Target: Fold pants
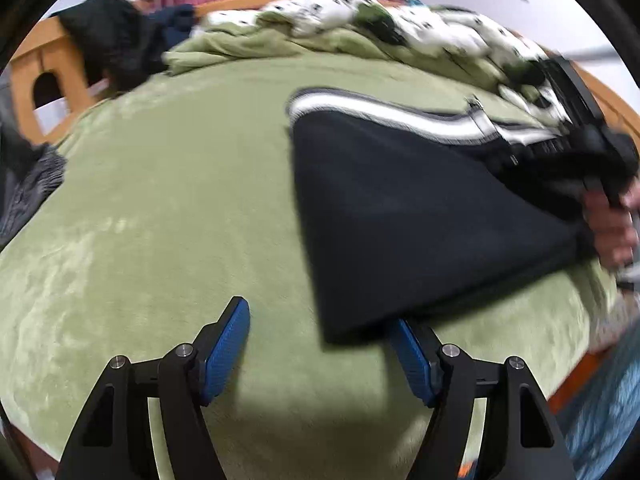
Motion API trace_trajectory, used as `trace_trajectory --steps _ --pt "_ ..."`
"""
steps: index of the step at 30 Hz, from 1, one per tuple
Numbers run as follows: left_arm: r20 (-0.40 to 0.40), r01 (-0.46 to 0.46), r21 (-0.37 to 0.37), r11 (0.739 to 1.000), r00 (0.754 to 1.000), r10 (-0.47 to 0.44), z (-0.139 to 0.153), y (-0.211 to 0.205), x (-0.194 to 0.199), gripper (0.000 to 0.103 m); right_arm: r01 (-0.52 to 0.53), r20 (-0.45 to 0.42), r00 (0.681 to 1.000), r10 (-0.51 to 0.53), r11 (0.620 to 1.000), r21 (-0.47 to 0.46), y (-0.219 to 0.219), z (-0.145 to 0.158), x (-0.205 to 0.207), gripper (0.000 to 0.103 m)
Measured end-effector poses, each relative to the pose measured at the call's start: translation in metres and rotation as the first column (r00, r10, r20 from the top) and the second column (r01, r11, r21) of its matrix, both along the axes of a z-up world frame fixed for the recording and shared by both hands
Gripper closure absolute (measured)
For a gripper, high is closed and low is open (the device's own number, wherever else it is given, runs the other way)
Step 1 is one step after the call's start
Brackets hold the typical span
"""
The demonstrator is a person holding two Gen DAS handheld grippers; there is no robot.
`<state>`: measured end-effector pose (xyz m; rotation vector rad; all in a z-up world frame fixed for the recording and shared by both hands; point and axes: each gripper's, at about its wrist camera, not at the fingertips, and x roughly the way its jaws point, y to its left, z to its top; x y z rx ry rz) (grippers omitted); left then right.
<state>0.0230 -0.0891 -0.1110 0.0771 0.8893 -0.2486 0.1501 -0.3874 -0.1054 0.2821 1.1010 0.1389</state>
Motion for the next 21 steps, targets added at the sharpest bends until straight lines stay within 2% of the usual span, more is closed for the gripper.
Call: trace_trajectory --steps 3,5,7,12,15,18,21 --pt "0.006 -0.009 -0.038 0.999 1.0 0.009 0.003 0.003 0.0 0.036 0.011 0.022 1.0 -0.012 0.999 0.033 -0.005 0.005 -0.005 0.087" --pt "0.005 -0.002 -0.052 0.999 1.0 0.002 0.002 0.002 -0.003 0.044 0.022 0.044 0.999 -0.024 0.998 0.058 -0.008 0.012 -0.009 0.088" --pt "0.001 0.008 -0.077 0.997 1.0 -0.008 0.002 0.001 -0.008 0.045 0.019 0.069 0.997 -0.024 0.997 0.077 -0.013 0.021 -0.013 0.09" --pt "-0.002 0.033 -0.139 0.99 0.999 -0.033 0.003 -0.004 -0.01 0.045 -0.005 0.153 0.988 0.0 1.0 0.029 -0.015 0.045 -0.018 0.091" --pt "0.008 0.085 -0.17 0.982 0.996 -0.085 0.005 -0.011 -0.016 0.045 0.02 0.195 0.981 -0.016 1.0 -0.017 -0.03 0.058 -0.02 0.091" --pt "0.026 0.101 -0.148 0.984 0.995 -0.098 0.006 -0.017 -0.022 0.045 0.076 0.172 0.983 -0.064 0.995 -0.061 -0.052 0.052 -0.018 0.091" --pt "0.015 0.107 -0.141 0.984 0.994 -0.106 0.006 -0.02 -0.021 0.045 0.081 0.081 0.994 -0.075 0.994 -0.07 -0.061 0.028 -0.011 0.089"
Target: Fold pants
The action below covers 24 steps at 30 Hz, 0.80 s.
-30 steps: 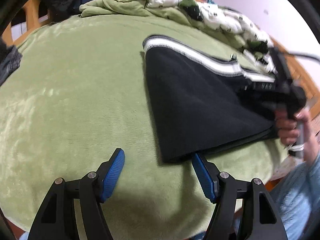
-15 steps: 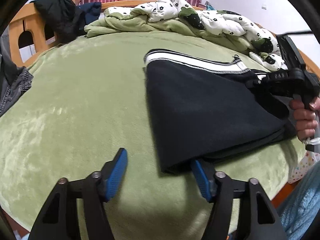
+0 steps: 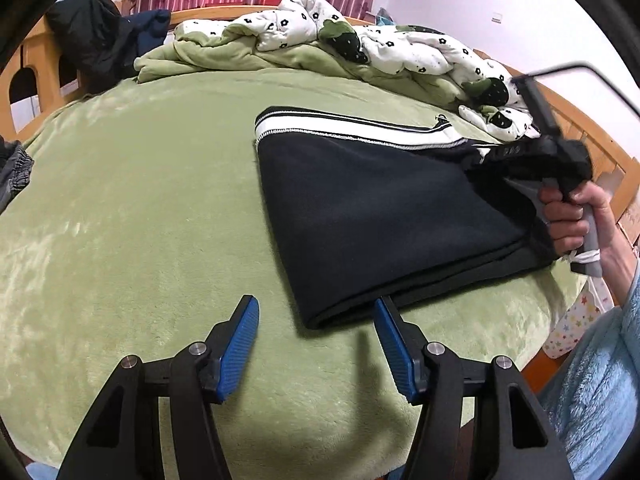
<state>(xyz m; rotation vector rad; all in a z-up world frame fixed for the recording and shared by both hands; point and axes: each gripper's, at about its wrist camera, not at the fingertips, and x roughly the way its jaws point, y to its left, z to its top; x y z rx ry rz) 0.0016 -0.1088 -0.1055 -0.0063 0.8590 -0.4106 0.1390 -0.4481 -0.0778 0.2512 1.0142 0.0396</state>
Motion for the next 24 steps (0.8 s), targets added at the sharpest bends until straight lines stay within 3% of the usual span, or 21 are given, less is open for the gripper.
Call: trace_trajectory --steps 3,5,9,11,14,16,18,20,24 --pt "0.004 0.025 -0.005 1.0 1.0 -0.025 0.007 0.004 -0.004 0.045 -0.007 -0.044 0.999 0.004 0.997 -0.081 0.005 -0.013 -0.001 0.081" --pt "0.02 0.045 -0.052 0.998 0.999 -0.044 0.017 0.012 -0.01 0.045 -0.013 -0.048 0.999 0.008 0.994 -0.105 0.006 -0.007 -0.007 0.081" --pt "0.017 0.022 -0.153 0.988 1.0 -0.019 0.031 0.025 -0.003 0.045 0.048 0.065 0.997 -0.041 0.993 -0.105 -0.001 0.03 -0.045 0.08" --pt "-0.01 -0.014 -0.128 0.992 1.0 0.013 0.035 0.017 0.016 0.045 0.038 0.08 0.996 -0.028 0.992 -0.119 0.002 0.038 -0.058 0.08" --pt "-0.052 -0.034 -0.125 0.992 0.998 0.028 0.031 0.0 0.038 0.045 -0.02 -0.024 1.0 0.016 0.985 -0.173 0.008 0.019 -0.07 0.08" --pt "-0.111 -0.057 -0.081 0.995 0.993 0.047 0.012 -0.011 0.047 0.045 -0.026 -0.096 0.995 0.009 0.984 -0.175 0.007 -0.005 -0.072 0.081" --pt "-0.189 -0.068 -0.05 0.996 0.98 0.057 -0.015 -0.02 0.052 0.045 -0.01 -0.074 0.997 -0.002 0.986 -0.166 0.005 -0.01 -0.076 0.081" --pt "-0.17 -0.077 -0.049 0.996 0.983 0.067 -0.021 -0.02 0.048 0.045 -0.047 -0.095 0.995 0.029 0.98 -0.191 0.008 -0.004 -0.073 0.081" --pt "-0.155 -0.066 -0.051 0.996 0.986 0.058 0.002 -0.016 0.048 0.045 -0.047 -0.057 0.998 0.039 0.988 -0.145 -0.011 0.021 -0.083 0.075"
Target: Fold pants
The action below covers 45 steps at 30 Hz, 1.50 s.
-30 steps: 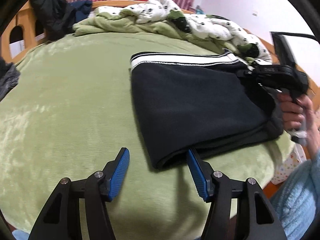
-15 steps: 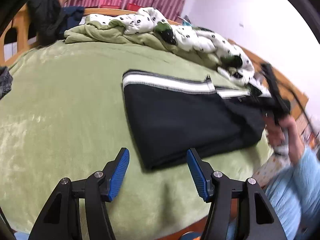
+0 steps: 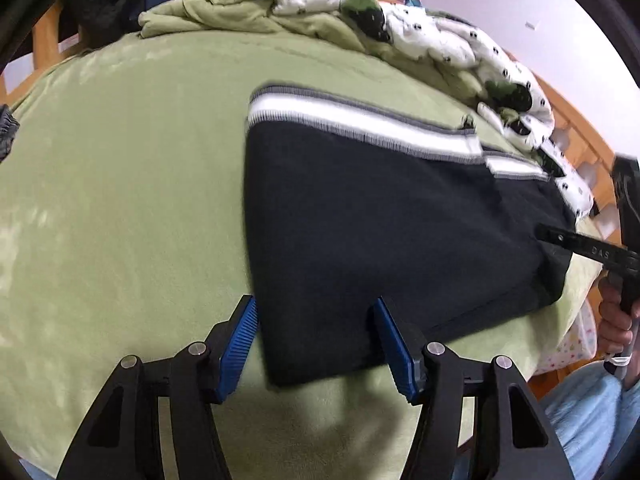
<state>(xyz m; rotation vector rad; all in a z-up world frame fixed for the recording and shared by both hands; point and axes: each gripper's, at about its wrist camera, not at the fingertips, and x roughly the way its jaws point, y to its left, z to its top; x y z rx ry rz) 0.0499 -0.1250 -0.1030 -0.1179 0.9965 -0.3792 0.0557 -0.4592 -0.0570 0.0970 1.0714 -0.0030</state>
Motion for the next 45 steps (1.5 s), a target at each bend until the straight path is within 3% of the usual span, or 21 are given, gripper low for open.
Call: trace_trajectory --steps 2,4,6,11,15,18,22,26,30,32,33,34,35,36,39,45 --pt "0.019 -0.051 0.015 0.999 0.999 0.05 0.015 0.005 0.007 0.045 0.058 0.058 0.997 -0.058 0.998 0.004 -0.027 0.019 -0.011 0.064" --pt "0.02 -0.079 0.009 0.997 0.997 0.079 0.025 0.009 0.013 0.045 0.121 0.13 0.984 -0.119 0.993 -0.006 -0.056 0.034 -0.024 0.042" --pt "0.018 -0.106 -0.02 0.994 0.994 0.106 0.035 0.01 0.018 0.045 0.179 0.17 0.969 -0.179 0.984 0.012 -0.087 0.042 -0.034 0.036" --pt "0.03 -0.104 -0.05 0.993 0.994 0.106 0.046 0.007 0.024 0.045 0.337 0.158 0.927 -0.34 0.94 0.046 -0.173 0.039 -0.058 0.036" --pt "0.042 -0.125 -0.062 0.99 0.991 0.127 0.041 0.009 0.028 0.045 0.392 0.187 0.902 -0.389 0.92 0.021 -0.21 0.026 -0.069 0.036" --pt "0.004 -0.153 -0.109 0.982 0.988 0.154 0.028 0.019 0.032 0.045 0.426 0.204 0.881 -0.426 0.904 0.048 -0.235 0.005 -0.073 0.036" --pt "-0.044 -0.152 -0.156 0.976 0.988 0.147 0.008 0.025 0.046 0.045 0.476 0.187 0.844 -0.503 0.863 0.172 -0.264 -0.034 -0.06 0.036" --pt "-0.135 -0.121 -0.165 0.979 0.986 0.099 -0.02 0.022 0.075 0.045 0.474 0.197 0.815 -0.545 0.822 0.315 -0.282 -0.048 -0.04 0.036" --pt "-0.106 -0.023 -0.165 0.986 0.994 0.006 -0.032 0.01 0.098 0.046 0.499 0.158 0.799 -0.58 0.786 0.364 -0.296 -0.052 -0.011 0.034" --pt "-0.11 0.011 -0.202 0.979 0.993 -0.034 -0.034 0.008 0.112 0.047 0.507 0.153 0.796 -0.586 0.783 0.362 -0.299 -0.051 -0.002 0.044" --pt "-0.133 0.01 -0.238 0.971 0.99 -0.042 -0.036 0.007 0.12 0.048 0.508 0.16 0.795 -0.585 0.786 0.352 -0.299 -0.048 0.002 0.056" --pt "-0.148 0.007 -0.246 0.969 0.988 -0.044 -0.037 0.005 0.125 0.055 0.498 0.173 0.797 -0.578 0.793 0.351 -0.298 -0.044 0.002 0.07" --pt "-0.143 0.012 -0.215 0.977 0.989 -0.044 -0.035 0.001 0.128 0.075 0.479 0.202 0.8 -0.566 0.804 0.353 -0.295 -0.037 0.002 0.075" --pt "-0.129 0.031 -0.183 0.983 0.99 -0.055 -0.033 -0.004 0.129 0.078 0.464 0.234 0.797 -0.557 0.812 0.354 -0.291 -0.028 -0.001 0.081" --pt "-0.058 0.048 -0.117 0.992 0.997 -0.055 -0.012 -0.015 0.12 0.092 0.463 0.321 0.781 -0.536 0.842 0.278 -0.261 0.007 0.001 0.086" --pt "0.0 0.066 -0.192 0.979 0.998 -0.067 0.044 -0.004 0.122 0.093 0.428 0.451 0.753 -0.479 0.877 0.218 -0.197 0.091 0.009 0.087"
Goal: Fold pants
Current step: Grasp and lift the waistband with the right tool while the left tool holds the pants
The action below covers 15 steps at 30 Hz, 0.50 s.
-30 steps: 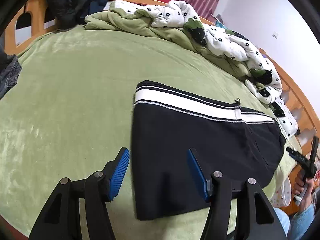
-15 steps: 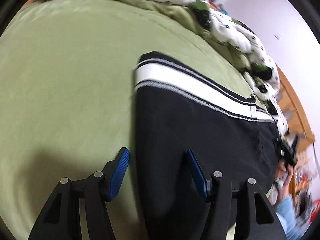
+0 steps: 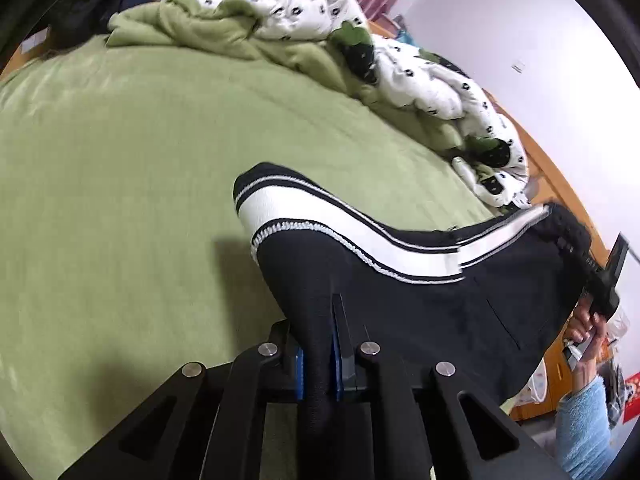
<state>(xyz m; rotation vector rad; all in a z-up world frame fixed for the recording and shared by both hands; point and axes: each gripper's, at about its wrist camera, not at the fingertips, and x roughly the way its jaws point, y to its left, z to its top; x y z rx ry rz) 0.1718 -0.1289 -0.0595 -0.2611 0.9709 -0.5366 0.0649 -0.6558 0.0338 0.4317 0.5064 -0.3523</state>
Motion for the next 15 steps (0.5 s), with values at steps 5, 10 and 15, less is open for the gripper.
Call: trace_trajectory --steps 5,10,15 --pt "0.062 -0.017 -0.02 1.0 0.998 0.018 0.035 0.033 -0.002 0.093 -0.099 0.081 0.992 0.101 0.995 -0.024 0.069 0.068 0.013 0.087" --pt "0.113 -0.126 0.109 0.986 0.987 0.113 0.059 0.111 -0.006 0.093 -0.253 0.147 0.958 0.248 0.967 0.014 0.131 0.093 0.029 0.088" --pt "0.107 -0.204 0.298 0.933 0.978 0.18 0.026 0.16 0.0 0.091 -0.343 0.127 0.934 0.335 0.938 0.05 0.162 0.049 0.053 0.086"
